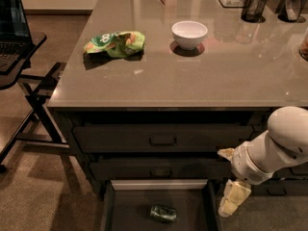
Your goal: Pick green can from bottom drawer and place on counter
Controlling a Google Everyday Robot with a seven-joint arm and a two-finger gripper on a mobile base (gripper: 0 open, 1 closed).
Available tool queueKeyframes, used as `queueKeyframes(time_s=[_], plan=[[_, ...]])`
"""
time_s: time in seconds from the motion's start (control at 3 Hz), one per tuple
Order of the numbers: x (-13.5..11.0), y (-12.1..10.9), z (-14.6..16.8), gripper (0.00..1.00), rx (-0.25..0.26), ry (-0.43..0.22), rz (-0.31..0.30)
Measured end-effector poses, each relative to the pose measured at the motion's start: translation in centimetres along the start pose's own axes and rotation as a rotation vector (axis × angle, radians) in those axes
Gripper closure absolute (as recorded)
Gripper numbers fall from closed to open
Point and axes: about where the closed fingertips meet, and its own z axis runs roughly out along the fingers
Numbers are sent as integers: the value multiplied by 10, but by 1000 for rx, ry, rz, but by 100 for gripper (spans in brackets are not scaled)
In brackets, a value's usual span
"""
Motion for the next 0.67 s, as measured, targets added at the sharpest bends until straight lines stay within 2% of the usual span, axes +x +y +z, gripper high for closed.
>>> queueKeyframes(time_s=[0.33, 0.67], plan=[[0, 0, 0, 0, 0, -1, 0], [-2, -4, 1, 0, 6, -29, -4]])
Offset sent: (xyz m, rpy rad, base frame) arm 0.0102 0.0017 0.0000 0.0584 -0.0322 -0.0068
